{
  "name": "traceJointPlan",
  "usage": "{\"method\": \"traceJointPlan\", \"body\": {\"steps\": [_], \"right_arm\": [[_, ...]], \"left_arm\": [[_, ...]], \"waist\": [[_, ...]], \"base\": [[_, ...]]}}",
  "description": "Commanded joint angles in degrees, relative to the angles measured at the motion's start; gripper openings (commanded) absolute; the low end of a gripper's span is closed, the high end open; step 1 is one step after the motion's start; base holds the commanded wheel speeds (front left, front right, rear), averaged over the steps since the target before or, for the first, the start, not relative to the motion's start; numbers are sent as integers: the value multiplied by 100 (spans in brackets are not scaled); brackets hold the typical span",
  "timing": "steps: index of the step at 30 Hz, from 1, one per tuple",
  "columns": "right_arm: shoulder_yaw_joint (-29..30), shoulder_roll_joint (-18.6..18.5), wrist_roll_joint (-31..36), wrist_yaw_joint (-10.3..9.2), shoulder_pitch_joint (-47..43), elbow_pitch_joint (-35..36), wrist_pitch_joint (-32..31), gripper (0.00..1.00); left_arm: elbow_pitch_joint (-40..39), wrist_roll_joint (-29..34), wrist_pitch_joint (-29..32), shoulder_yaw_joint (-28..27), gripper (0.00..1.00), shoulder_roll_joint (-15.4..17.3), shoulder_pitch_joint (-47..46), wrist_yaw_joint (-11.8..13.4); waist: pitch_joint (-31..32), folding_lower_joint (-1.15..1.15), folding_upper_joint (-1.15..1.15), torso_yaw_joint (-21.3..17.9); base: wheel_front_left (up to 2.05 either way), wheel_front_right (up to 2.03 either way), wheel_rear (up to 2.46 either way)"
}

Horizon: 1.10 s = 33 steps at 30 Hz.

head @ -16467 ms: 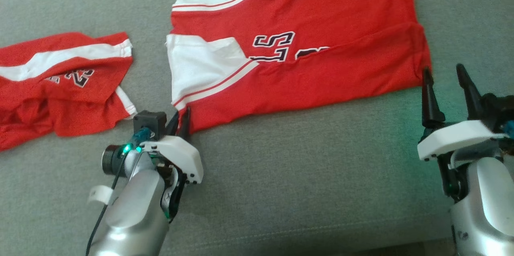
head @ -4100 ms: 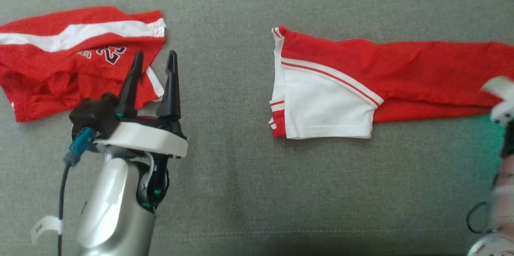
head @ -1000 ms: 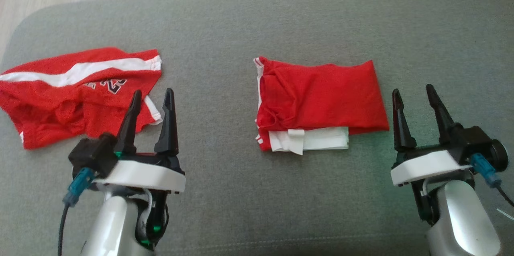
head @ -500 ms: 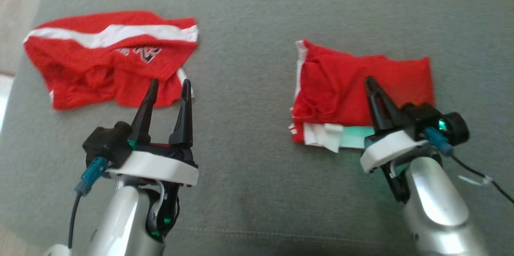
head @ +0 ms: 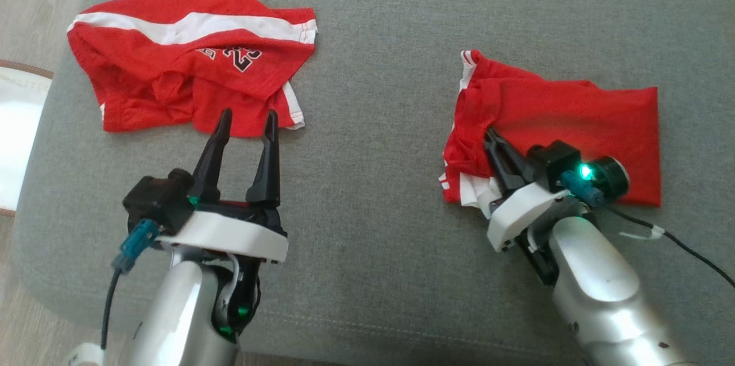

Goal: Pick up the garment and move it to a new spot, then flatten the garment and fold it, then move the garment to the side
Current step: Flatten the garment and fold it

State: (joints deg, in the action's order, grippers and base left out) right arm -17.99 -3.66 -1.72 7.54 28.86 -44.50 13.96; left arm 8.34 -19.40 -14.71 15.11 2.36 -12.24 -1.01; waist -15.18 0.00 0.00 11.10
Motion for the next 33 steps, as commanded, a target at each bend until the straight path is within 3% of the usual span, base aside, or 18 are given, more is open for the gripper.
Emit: {"method": "traceJointPlan", "body": {"steps": [1, 12, 23, 33], "right_arm": [[-215, 78, -99, -5, 130, 201, 73, 0], [-930, 78, -574, -5, 183, -84, -33, 0], [-466, 78, -527, -5, 324, -274, 22, 0], [548, 26, -143, -5, 64, 502, 89, 0]], "left_arm": [[-166, -51, -29, -145, 100, 52, -188, 10], [-130, -82, -29, -150, 100, 52, -224, 38], [-119, -57, -29, -299, 100, 52, -179, 35], [-287, -17, -29, -512, 100, 52, -114, 8]], "waist": [[4, 0, 0, -6], [22, 0, 0, -31], [205, 0, 0, -325], [570, 0, 0, -890]], "base": [[0, 0, 0], [0, 0, 0], [0, 0, 0], [0, 0, 0]]}}
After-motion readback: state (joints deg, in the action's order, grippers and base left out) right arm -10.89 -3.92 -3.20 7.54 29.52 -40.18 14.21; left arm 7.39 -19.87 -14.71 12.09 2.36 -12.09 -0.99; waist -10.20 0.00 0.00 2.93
